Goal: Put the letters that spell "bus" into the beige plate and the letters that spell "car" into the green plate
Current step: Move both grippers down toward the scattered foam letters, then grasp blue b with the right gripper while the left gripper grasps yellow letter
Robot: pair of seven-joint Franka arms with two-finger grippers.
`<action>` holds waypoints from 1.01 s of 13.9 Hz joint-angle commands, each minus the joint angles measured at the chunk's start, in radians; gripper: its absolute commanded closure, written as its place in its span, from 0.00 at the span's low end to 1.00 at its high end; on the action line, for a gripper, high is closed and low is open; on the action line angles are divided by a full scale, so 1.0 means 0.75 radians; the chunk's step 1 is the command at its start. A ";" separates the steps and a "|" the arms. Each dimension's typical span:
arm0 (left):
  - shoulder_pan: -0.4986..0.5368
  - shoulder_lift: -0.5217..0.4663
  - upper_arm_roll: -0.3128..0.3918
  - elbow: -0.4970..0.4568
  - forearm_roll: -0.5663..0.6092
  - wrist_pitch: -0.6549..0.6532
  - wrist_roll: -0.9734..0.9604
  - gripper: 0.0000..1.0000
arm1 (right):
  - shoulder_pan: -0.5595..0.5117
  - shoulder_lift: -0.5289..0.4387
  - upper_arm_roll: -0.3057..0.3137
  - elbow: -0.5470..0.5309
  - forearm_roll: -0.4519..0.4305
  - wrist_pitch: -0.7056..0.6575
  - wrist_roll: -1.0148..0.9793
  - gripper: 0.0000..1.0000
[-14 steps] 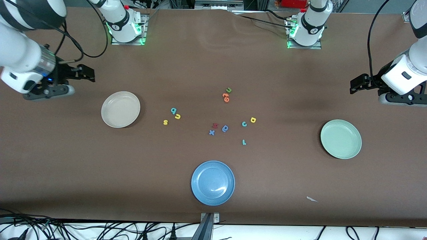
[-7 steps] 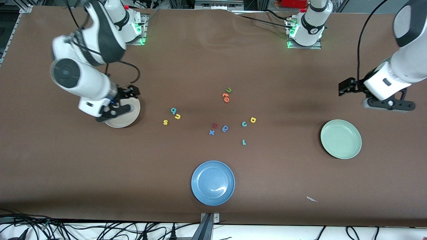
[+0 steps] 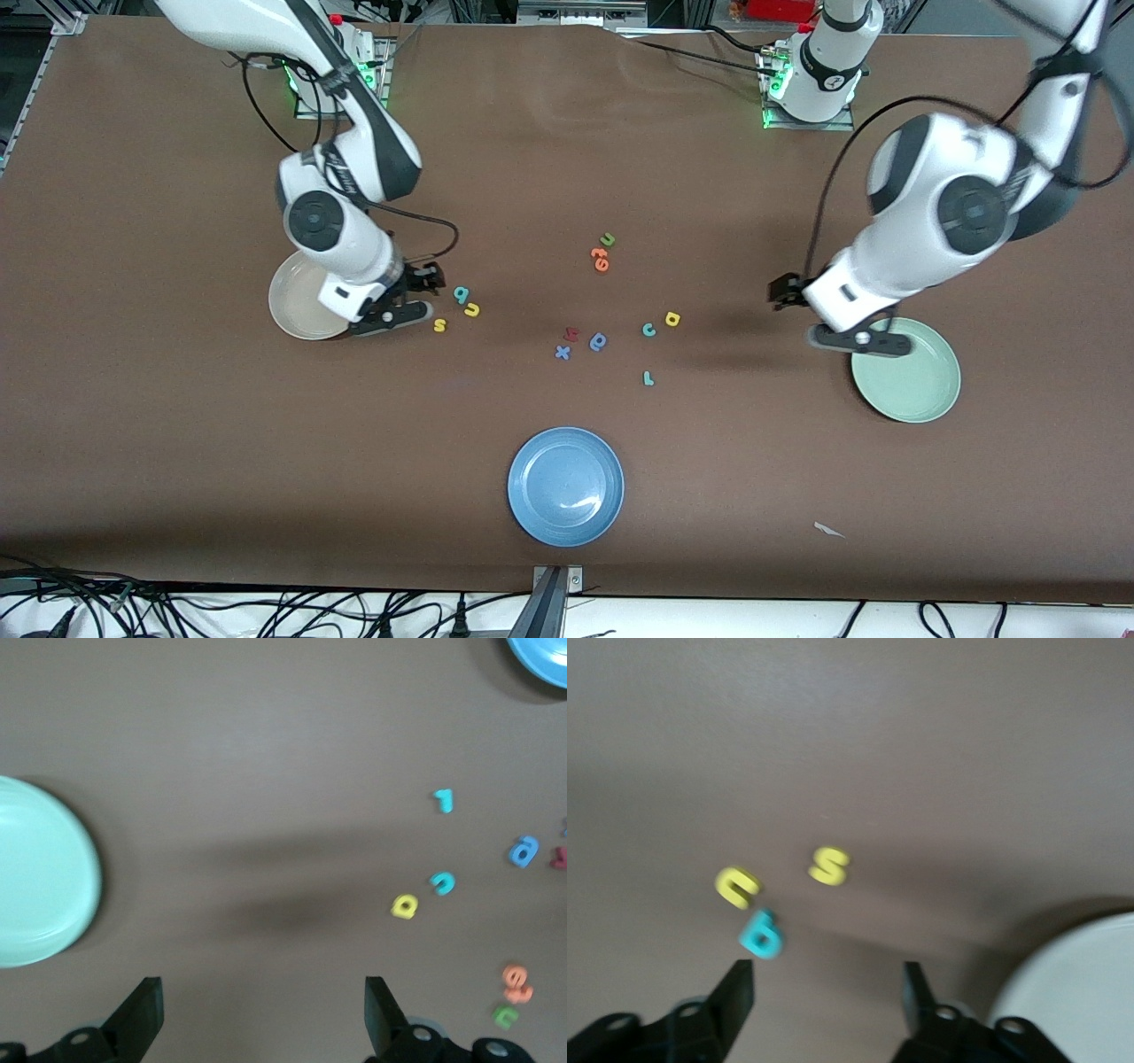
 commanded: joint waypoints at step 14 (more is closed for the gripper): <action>-0.229 0.411 -0.044 -0.075 0.331 0.443 -0.460 0.00 | 0.107 0.173 -0.009 -0.001 -0.014 0.173 0.267 0.41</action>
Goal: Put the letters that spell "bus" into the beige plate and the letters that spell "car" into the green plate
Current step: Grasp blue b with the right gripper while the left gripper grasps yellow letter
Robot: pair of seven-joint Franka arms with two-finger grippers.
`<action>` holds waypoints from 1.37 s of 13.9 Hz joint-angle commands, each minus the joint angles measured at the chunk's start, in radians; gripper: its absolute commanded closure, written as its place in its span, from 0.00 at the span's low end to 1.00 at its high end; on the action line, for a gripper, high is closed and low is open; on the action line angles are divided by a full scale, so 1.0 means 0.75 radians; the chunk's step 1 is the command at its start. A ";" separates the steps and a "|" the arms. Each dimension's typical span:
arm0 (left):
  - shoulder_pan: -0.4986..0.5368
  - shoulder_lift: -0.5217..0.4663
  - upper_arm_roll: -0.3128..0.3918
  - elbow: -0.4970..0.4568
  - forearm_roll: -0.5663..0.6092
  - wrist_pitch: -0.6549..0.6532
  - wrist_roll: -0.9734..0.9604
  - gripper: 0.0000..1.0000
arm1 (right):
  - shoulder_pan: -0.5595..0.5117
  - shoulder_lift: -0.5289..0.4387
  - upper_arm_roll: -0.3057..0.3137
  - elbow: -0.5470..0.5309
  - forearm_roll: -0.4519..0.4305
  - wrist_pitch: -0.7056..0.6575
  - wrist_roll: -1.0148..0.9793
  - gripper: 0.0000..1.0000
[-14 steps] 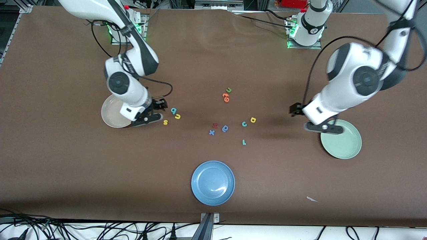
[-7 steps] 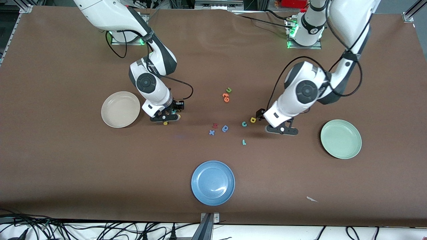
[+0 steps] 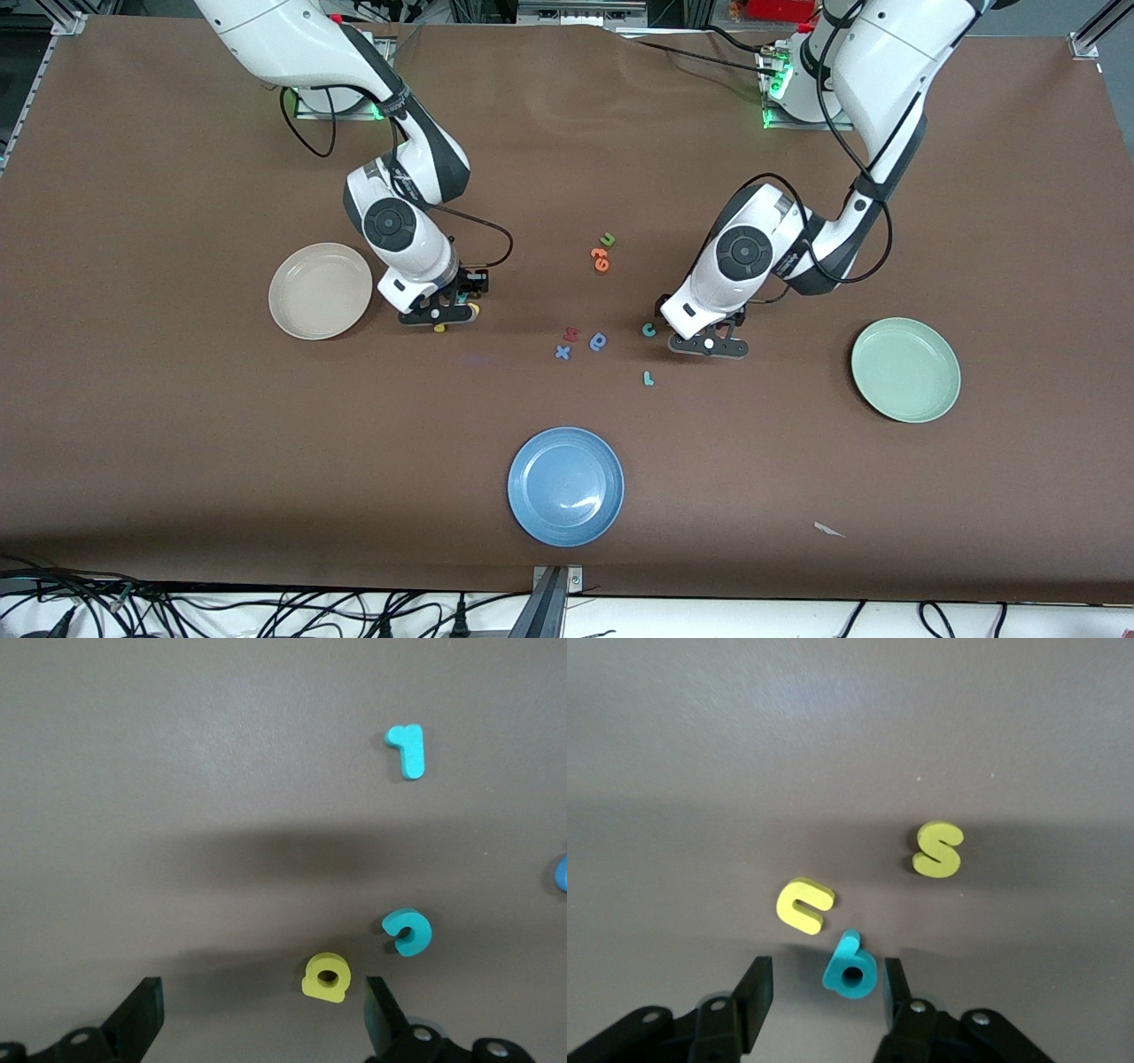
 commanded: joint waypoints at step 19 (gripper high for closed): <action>-0.065 0.119 -0.002 0.048 0.045 0.075 -0.134 0.53 | 0.046 -0.157 -0.185 0.024 0.001 -0.262 -0.011 0.76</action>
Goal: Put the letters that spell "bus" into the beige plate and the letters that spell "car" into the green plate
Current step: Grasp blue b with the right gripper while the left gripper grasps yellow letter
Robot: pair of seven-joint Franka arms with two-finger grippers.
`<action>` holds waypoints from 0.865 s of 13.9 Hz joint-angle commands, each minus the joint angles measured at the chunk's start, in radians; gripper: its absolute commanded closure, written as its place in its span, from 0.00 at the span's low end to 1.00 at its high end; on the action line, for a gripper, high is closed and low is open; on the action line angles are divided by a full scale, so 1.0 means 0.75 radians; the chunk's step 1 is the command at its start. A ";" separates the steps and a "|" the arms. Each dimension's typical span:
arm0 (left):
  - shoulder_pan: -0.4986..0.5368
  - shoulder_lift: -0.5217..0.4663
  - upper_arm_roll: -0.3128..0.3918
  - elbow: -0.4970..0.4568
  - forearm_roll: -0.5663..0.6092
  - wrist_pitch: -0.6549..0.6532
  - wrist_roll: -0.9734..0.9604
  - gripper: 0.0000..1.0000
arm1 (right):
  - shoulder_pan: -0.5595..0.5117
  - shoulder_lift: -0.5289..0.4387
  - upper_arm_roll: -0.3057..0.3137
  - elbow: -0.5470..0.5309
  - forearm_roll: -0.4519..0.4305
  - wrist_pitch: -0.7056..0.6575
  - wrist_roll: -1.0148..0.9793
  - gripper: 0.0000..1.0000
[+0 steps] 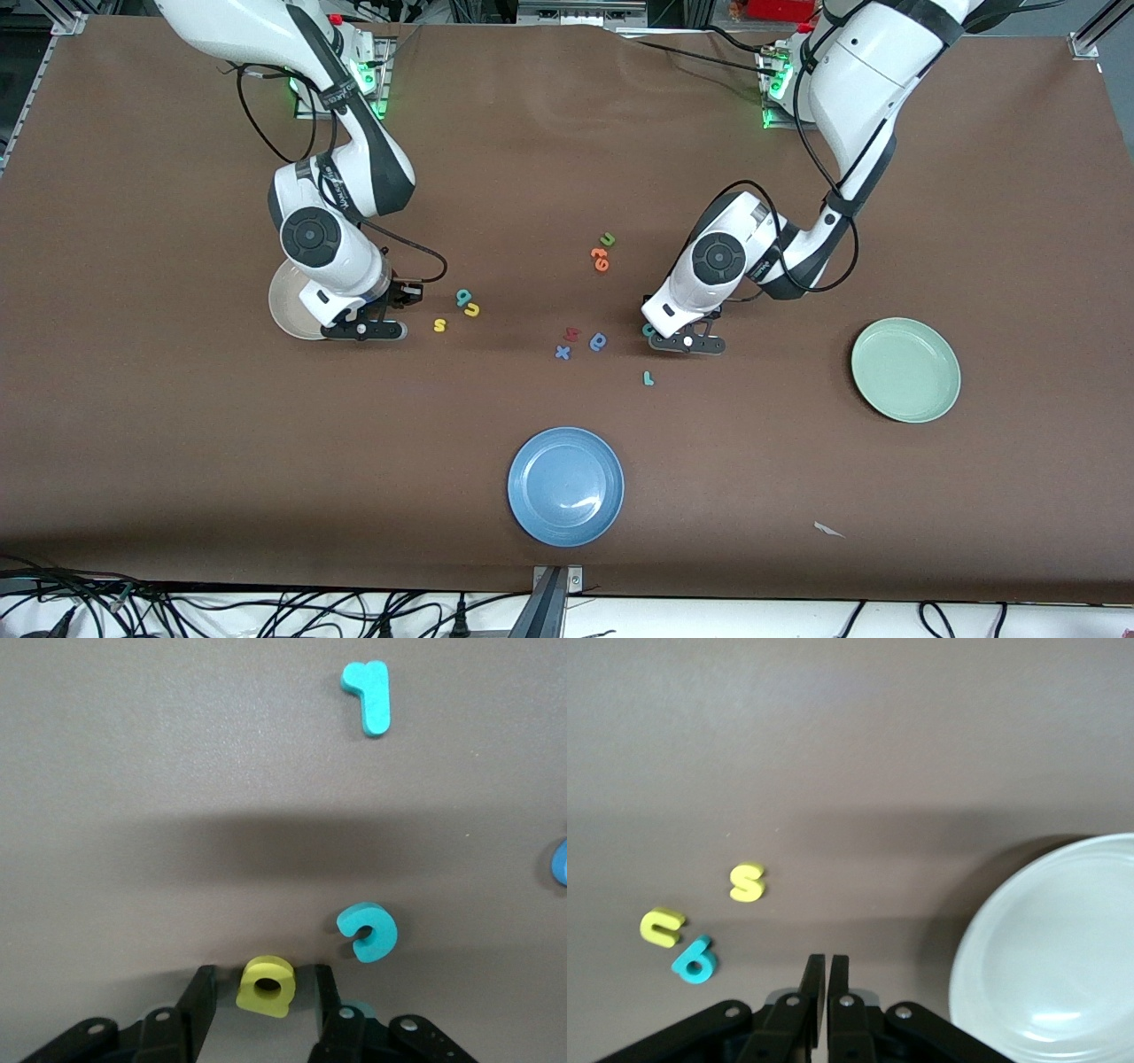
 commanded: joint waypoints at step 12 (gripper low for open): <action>-0.018 0.039 0.002 0.046 0.047 0.018 -0.054 0.77 | 0.205 0.171 0.015 -0.012 -0.013 0.273 0.324 0.55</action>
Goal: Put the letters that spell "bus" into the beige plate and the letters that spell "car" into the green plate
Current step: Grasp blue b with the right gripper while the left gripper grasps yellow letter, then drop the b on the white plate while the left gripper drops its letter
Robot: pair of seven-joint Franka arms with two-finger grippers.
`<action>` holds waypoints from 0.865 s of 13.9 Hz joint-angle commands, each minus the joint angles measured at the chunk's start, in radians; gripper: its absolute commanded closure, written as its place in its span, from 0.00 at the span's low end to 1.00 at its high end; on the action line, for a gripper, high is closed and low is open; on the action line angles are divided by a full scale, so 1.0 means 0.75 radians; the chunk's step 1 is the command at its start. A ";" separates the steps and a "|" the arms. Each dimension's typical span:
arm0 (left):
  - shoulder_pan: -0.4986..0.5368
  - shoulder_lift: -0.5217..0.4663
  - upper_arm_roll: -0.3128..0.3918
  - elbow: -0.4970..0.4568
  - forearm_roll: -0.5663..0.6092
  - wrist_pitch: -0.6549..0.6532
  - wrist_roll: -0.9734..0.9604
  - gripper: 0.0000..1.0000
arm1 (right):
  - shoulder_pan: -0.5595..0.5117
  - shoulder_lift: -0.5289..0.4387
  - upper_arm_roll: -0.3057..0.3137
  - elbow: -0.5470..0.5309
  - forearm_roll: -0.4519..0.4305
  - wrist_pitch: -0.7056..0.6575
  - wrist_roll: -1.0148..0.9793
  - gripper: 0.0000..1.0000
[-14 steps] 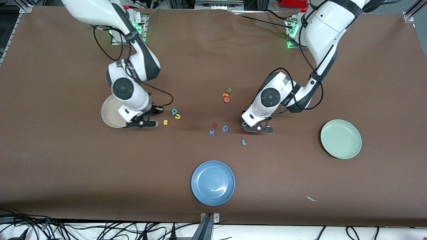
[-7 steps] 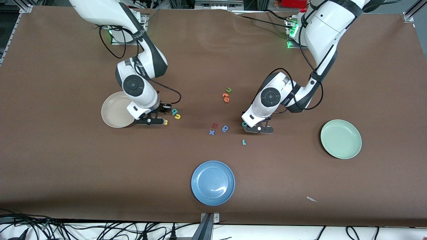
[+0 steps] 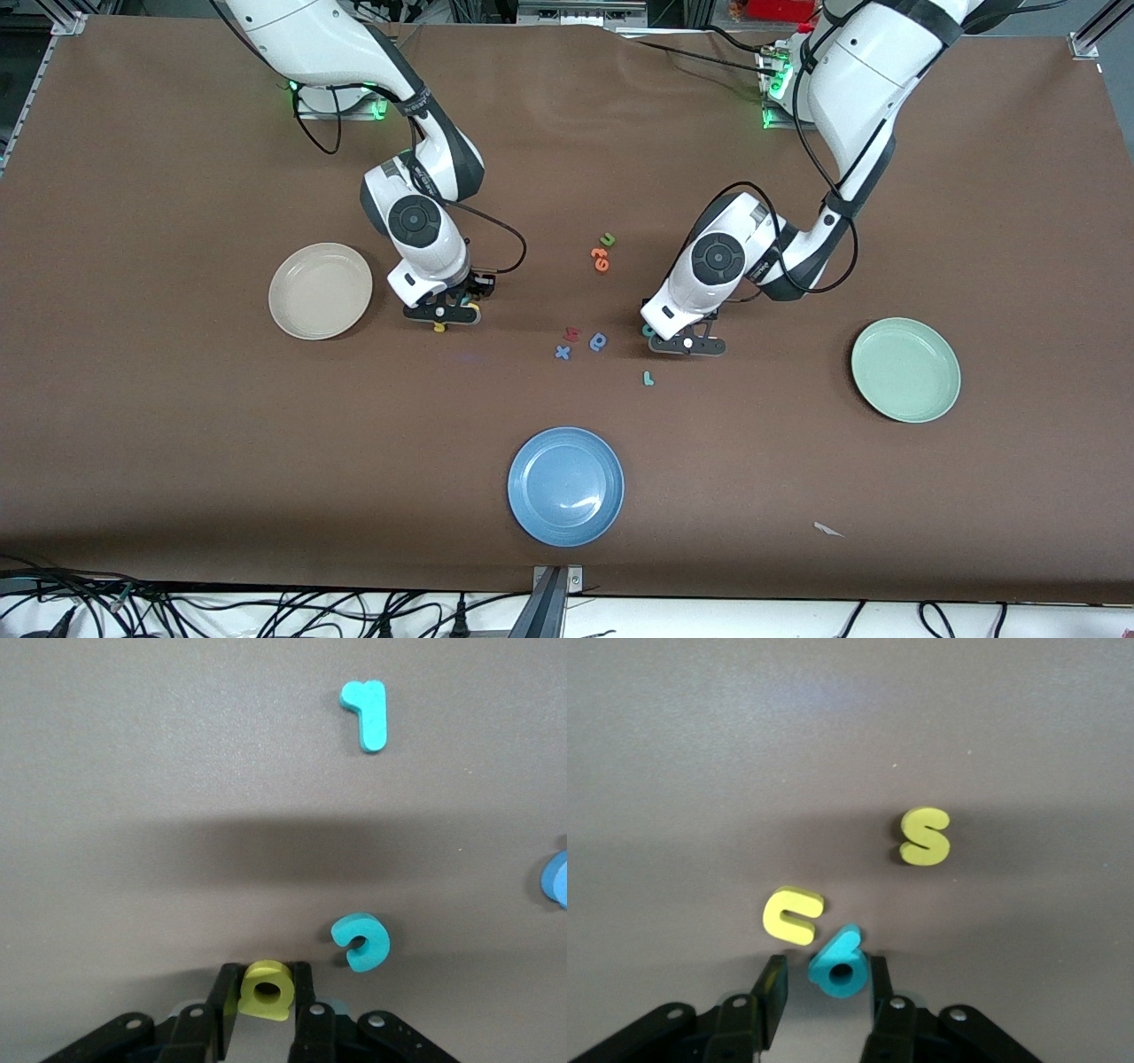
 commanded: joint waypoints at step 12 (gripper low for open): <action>0.282 -0.113 0.007 0.120 0.047 -0.291 0.454 0.90 | 0.002 -0.106 -0.078 -0.002 -0.021 -0.066 -0.054 0.95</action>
